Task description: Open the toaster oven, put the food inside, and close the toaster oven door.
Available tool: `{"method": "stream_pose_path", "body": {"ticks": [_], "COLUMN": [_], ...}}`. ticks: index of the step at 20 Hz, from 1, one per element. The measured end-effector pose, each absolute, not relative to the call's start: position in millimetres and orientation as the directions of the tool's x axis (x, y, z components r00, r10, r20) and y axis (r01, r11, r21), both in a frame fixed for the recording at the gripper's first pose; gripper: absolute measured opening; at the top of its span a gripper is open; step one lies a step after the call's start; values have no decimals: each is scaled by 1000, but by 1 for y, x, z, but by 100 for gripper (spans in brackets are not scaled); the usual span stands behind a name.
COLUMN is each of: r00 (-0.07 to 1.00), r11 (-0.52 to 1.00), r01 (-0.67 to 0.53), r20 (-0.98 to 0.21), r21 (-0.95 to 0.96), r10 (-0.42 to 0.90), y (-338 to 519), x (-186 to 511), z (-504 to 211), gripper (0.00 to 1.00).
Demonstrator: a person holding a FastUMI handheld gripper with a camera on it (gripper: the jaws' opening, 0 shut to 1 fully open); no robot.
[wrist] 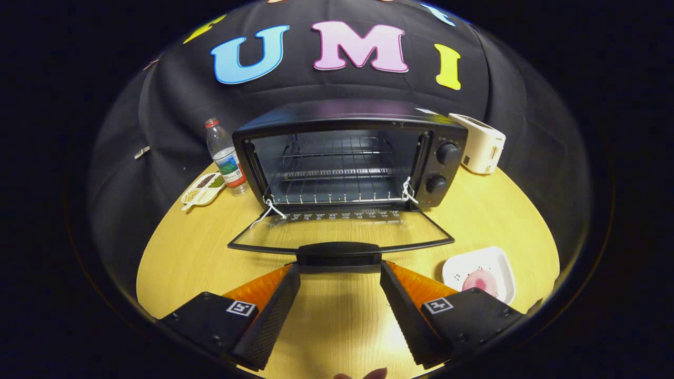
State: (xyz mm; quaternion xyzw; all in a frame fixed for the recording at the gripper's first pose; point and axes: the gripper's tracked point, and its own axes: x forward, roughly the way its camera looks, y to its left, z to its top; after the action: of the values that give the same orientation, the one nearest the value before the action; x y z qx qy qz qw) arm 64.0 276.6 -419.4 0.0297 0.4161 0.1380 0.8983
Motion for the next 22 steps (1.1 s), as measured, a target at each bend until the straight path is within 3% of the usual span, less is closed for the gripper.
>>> {"method": "stream_pose_path", "body": {"ticks": [11, 18, 22], "r00": [567, 396, 246], "r11": [942, 951, 951], "r01": [-230, -213, -162], "r20": [-753, -870, -923], "r21": [245, 224, 263], "r10": [334, 293, 297], "y": [195, 77, 33], "x": [42, 57, 73], "z": [-376, -404, -437], "gripper": [99, 99, 99]}}
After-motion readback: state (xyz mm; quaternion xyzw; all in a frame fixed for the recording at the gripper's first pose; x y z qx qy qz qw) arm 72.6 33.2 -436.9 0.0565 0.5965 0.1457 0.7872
